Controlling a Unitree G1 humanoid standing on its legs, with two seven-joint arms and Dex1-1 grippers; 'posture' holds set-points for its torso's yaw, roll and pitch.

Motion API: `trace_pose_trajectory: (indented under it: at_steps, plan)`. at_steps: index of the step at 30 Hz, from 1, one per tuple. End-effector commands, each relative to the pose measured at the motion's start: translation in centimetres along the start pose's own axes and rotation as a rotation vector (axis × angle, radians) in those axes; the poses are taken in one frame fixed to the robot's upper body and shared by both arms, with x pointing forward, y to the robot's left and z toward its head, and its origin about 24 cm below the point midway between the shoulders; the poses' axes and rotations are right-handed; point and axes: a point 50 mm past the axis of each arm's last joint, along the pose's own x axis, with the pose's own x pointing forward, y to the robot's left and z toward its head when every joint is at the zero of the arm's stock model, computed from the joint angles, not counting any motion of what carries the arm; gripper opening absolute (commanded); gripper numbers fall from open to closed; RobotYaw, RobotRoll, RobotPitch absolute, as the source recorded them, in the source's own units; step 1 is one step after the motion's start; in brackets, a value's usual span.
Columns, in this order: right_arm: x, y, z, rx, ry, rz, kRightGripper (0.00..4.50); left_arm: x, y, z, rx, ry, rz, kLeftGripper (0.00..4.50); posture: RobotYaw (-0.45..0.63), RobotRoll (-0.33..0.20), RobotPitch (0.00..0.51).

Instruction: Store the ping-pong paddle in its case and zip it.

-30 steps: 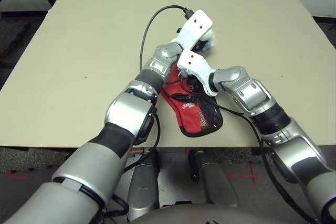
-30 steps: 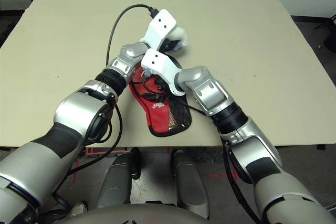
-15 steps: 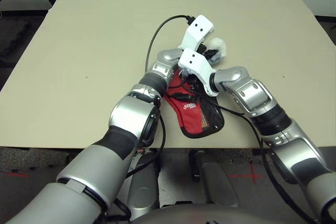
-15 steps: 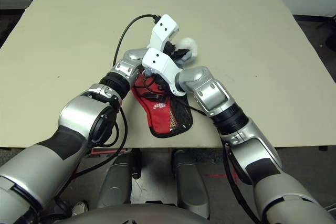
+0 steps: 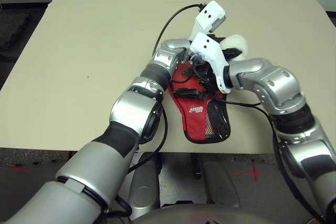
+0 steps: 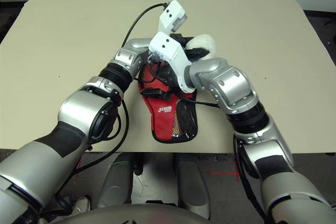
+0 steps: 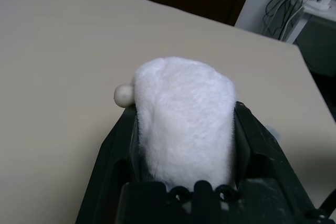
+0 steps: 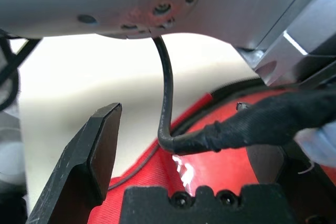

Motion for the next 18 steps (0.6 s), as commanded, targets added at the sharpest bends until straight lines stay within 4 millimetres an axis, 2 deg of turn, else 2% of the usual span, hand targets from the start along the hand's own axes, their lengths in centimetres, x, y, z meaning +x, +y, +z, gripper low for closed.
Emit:
trace_pose_trajectory:
  at_steps: [1,7,11,14,18]
  plan:
    - [-2.2,-1.0,-5.3,0.263,0.188,-0.074,4.50,-11.4,6.7,5.5,0.104,-0.184,0.469,3.09,-0.01,0.000,0.228]
    - [-1.6,-0.9,-4.9,0.242,0.163,-0.063,4.50,-11.6,7.2,4.6,0.107,-0.177,0.550,3.17,-0.01,0.000,0.227]
    - [-1.2,-0.3,-4.8,0.222,0.153,-0.040,4.50,-11.5,7.5,3.2,0.085,-0.167,0.648,4.48,-0.01,0.000,0.230]
    - [-0.8,0.1,-4.7,0.230,0.145,-0.031,4.50,-11.0,7.5,2.3,0.073,-0.167,0.680,4.48,-0.02,0.000,0.228]
    - [-0.9,0.0,-4.8,0.244,0.143,-0.045,4.50,-10.4,7.2,2.1,0.074,-0.178,0.653,4.48,-0.03,0.000,0.228]
